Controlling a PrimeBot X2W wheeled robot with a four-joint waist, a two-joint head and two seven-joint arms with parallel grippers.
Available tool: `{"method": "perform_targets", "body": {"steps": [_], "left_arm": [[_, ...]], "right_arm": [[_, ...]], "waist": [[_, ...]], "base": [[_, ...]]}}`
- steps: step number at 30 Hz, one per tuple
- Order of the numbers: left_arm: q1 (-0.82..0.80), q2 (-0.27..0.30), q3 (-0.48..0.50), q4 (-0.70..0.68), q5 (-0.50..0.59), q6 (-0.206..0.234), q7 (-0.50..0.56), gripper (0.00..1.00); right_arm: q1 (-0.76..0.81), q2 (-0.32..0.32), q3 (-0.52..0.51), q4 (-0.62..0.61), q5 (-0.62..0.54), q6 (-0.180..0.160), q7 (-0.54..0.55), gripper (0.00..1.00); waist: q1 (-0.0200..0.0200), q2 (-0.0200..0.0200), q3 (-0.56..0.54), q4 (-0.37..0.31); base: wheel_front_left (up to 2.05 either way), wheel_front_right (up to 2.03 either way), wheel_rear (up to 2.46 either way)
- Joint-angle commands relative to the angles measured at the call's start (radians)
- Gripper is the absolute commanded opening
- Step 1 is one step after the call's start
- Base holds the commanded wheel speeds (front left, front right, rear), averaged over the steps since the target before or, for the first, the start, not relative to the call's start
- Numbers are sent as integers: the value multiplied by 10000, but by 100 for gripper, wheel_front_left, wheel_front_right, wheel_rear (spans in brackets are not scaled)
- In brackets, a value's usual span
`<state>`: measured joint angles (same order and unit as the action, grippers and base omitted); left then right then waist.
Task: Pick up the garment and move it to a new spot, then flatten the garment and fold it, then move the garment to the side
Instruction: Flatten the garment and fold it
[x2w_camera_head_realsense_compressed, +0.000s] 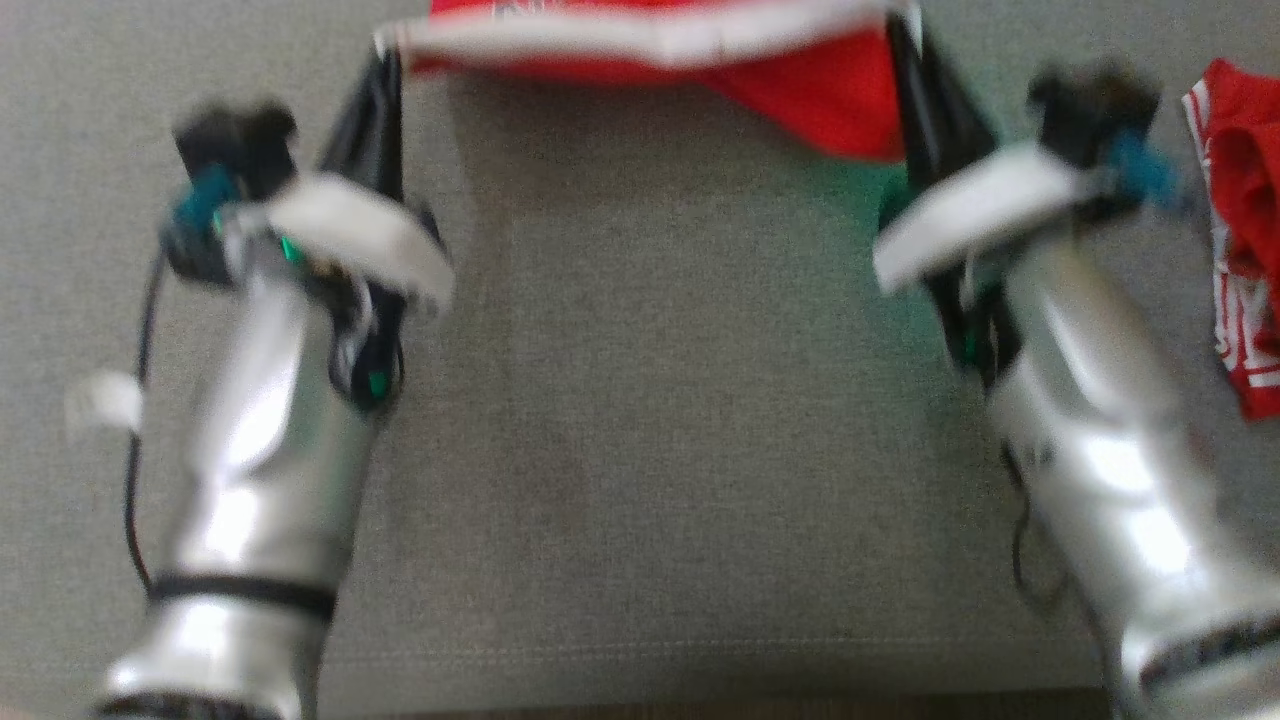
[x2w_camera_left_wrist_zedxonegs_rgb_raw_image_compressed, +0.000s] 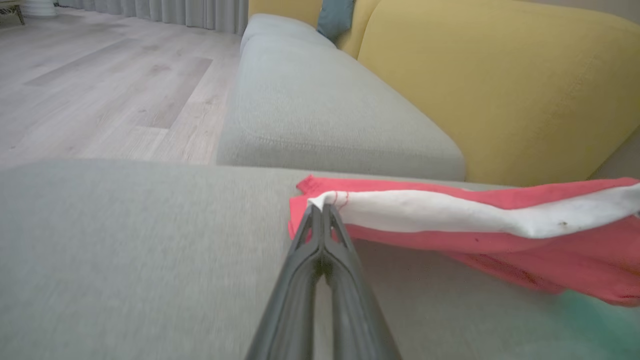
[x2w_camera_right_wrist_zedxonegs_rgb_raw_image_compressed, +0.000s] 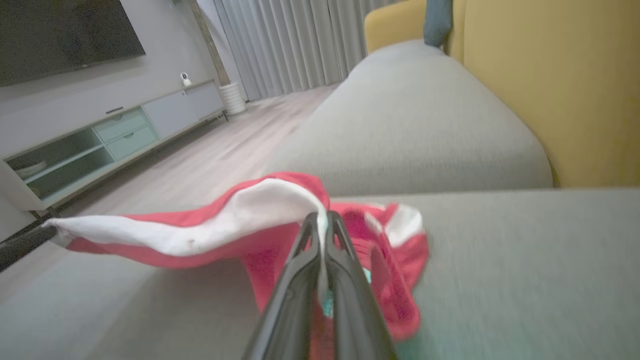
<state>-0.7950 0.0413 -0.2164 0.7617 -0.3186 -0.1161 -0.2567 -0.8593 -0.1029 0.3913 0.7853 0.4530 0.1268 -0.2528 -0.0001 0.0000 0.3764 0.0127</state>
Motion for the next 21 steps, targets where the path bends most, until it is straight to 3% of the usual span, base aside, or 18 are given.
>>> {"method": "perform_targets", "body": {"steps": [1,8,12,17,18,21], "left_arm": [[545,240,258,-663,154,-51,-50,0],[3605,239,469,-2915,427,-100,-50,0],[5627,306,582,-4335,549,-81,-51,0],[7500,325,806,-5858,470,337,-12,0],[8020,346,810,-6529,457,487,201,0],[8696,373,771,-7595,446,695,645,0]], "right_arm": [[821,75,10,-580,-122,39,-87,0],[3744,-28,-230,-2083,-467,39,-88,0],[5559,-90,-573,-3544,-861,39,257,0],[7691,-63,-1382,-5853,-1499,39,1522,0],[8456,-12,-1619,-6788,-1726,39,2109,0],[9437,89,-1824,-8055,-1987,39,3044,0]], "waist": [[1,0,-300,52],[1,0,-1097,15],[1,0,-1592,-18],[1,0,-2064,26],[1,0,-2206,76],[1,0,-2339,116]], "base": [[0,0,0],[0,0,0],[0,0,0],[0,0,0],[0,0,0],[0,0,0]]}}
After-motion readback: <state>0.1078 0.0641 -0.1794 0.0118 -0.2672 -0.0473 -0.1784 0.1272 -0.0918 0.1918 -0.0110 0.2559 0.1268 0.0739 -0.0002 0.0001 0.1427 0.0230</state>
